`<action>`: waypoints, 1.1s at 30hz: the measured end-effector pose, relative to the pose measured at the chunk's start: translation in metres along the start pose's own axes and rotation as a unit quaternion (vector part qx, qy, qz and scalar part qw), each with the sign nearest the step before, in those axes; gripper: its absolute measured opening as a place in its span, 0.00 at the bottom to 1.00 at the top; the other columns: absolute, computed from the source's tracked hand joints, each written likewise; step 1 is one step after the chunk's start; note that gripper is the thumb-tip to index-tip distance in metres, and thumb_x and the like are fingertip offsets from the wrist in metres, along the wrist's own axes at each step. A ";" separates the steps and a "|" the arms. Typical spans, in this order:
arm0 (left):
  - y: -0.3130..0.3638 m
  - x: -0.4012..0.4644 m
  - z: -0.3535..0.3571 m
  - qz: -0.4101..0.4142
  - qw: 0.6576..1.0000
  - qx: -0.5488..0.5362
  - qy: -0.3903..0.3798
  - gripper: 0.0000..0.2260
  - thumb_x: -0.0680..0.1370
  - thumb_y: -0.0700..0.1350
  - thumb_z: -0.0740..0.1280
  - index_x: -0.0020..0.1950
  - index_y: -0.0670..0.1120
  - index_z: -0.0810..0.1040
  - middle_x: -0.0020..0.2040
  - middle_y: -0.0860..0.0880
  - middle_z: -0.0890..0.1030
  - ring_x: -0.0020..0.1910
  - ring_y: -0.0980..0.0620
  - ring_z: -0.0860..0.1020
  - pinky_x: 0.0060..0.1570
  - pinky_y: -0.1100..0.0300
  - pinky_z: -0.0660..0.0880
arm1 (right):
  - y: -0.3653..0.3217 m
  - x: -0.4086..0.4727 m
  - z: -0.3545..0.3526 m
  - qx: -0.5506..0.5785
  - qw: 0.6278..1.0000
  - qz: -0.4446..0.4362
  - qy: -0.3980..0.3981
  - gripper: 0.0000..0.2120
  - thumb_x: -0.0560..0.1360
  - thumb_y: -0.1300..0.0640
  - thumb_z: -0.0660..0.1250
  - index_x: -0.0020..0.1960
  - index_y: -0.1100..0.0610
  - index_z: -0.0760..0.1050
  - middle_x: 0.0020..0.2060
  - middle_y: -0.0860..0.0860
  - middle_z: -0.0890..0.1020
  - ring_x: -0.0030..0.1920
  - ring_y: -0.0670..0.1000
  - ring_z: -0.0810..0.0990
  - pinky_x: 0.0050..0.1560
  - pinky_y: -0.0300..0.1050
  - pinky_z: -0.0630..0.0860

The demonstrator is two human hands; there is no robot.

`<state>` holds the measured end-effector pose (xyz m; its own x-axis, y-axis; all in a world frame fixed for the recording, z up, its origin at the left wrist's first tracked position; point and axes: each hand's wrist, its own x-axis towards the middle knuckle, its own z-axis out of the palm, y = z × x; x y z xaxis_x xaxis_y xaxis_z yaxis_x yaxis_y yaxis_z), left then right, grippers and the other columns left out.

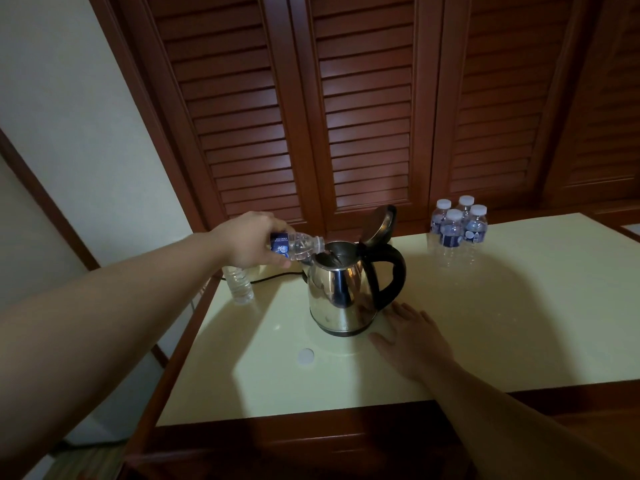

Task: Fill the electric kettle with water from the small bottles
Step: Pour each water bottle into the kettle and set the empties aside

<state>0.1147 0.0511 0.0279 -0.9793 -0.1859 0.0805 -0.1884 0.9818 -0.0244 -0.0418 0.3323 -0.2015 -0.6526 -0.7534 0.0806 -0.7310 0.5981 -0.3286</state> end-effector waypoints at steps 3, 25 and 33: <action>0.002 0.003 -0.004 -0.005 1.000 0.000 -0.008 0.25 0.71 0.62 0.78 0.64 0.54 0.81 0.47 0.56 0.77 0.48 0.52 0.77 0.53 0.52 0.77 | 0.000 0.000 0.000 0.000 1.000 0.000 0.000 0.38 0.80 0.32 0.54 0.84 0.49 0.55 0.83 0.49 0.59 0.83 0.50 0.53 0.82 0.53 0.49; 0.004 0.028 -0.027 -0.005 0.997 0.002 -0.070 0.22 0.71 0.64 0.77 0.60 0.57 0.79 0.48 0.58 0.83 0.46 0.57 0.81 0.50 0.54 0.79 | 0.000 -0.001 -0.002 0.008 1.000 -0.007 0.006 0.38 0.80 0.32 0.54 0.84 0.49 0.56 0.83 0.49 0.59 0.83 0.51 0.54 0.82 0.53 0.49; 0.010 0.029 -0.036 0.024 0.996 0.023 -0.081 0.25 0.74 0.69 0.70 0.66 0.58 0.81 0.44 0.60 0.84 0.44 0.61 0.80 0.42 0.61 0.74 | 0.000 0.000 -0.002 0.006 1.000 -0.009 0.002 0.38 0.79 0.32 0.54 0.84 0.49 0.55 0.83 0.50 0.59 0.83 0.51 0.54 0.82 0.54 0.50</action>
<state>0.0873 0.0570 0.0661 -0.9859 -0.1453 -0.0830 -0.1397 0.9877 -0.0701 -0.0426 0.3329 -0.1999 -0.6396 -0.7634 0.0902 -0.7409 0.5808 -0.3374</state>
